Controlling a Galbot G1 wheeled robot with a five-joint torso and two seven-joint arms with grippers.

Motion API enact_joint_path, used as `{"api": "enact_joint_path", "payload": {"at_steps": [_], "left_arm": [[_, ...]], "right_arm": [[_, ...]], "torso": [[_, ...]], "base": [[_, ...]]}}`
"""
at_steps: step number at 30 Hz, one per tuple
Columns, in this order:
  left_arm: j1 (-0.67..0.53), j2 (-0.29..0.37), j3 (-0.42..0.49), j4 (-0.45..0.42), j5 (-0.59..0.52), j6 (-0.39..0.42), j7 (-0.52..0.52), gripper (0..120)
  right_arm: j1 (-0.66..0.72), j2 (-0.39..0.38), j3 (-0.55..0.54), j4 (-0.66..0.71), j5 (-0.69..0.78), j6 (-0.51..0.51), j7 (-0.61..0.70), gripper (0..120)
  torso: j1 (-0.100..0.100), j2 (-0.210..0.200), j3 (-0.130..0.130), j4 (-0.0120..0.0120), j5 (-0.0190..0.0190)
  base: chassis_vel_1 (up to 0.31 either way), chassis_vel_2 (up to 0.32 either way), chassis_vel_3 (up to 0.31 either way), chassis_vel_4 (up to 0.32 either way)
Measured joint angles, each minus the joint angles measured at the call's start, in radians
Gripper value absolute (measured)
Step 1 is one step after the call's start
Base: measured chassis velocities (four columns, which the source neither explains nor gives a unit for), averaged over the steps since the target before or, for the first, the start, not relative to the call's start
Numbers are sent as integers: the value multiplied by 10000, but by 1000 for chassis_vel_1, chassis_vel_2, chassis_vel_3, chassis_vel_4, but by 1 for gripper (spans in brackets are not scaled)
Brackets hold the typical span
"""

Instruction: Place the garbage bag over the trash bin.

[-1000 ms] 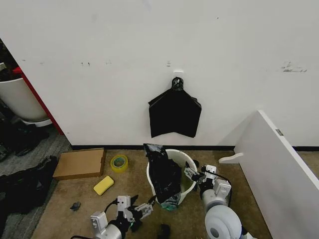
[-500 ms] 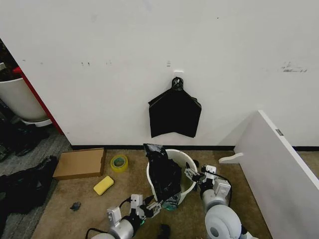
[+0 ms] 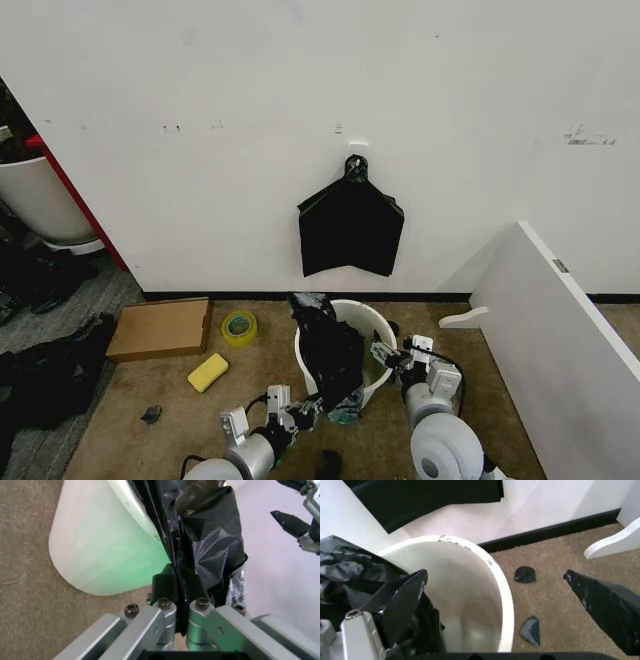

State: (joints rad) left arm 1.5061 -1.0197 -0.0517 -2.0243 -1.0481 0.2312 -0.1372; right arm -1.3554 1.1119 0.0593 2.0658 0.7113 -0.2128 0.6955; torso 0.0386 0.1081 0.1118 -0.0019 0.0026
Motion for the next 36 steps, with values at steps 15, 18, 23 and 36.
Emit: {"api": "enact_joint_path", "payload": {"at_steps": [15,18,23,36], "left_arm": [[846,153,-769,-521,1018,-384,-32,0],[1221,255,-910,-604,1482,-653,-20,0],[1368,190,-973,-516,1849,-1054,-171,0],[1416,255,-1061,-451,2820,-1721,-656,0]], "right_arm": [[-55,89,-41,-8,-72,-28,-7,100],[-23,126,-70,-52,-85,-28,-55,100],[24,174,-121,-84,-95,-26,-103,100],[-7,250,-177,-172,-177,18,-210,100]], "torso": [[0,0,0,-1,-1],[0,0,0,0,-1],[0,0,0,0,-1],[0,0,0,0,-1]], "base": [[0,0,0,0],[0,0,0,0],[0,0,0,0],[0,0,0,0]]}}
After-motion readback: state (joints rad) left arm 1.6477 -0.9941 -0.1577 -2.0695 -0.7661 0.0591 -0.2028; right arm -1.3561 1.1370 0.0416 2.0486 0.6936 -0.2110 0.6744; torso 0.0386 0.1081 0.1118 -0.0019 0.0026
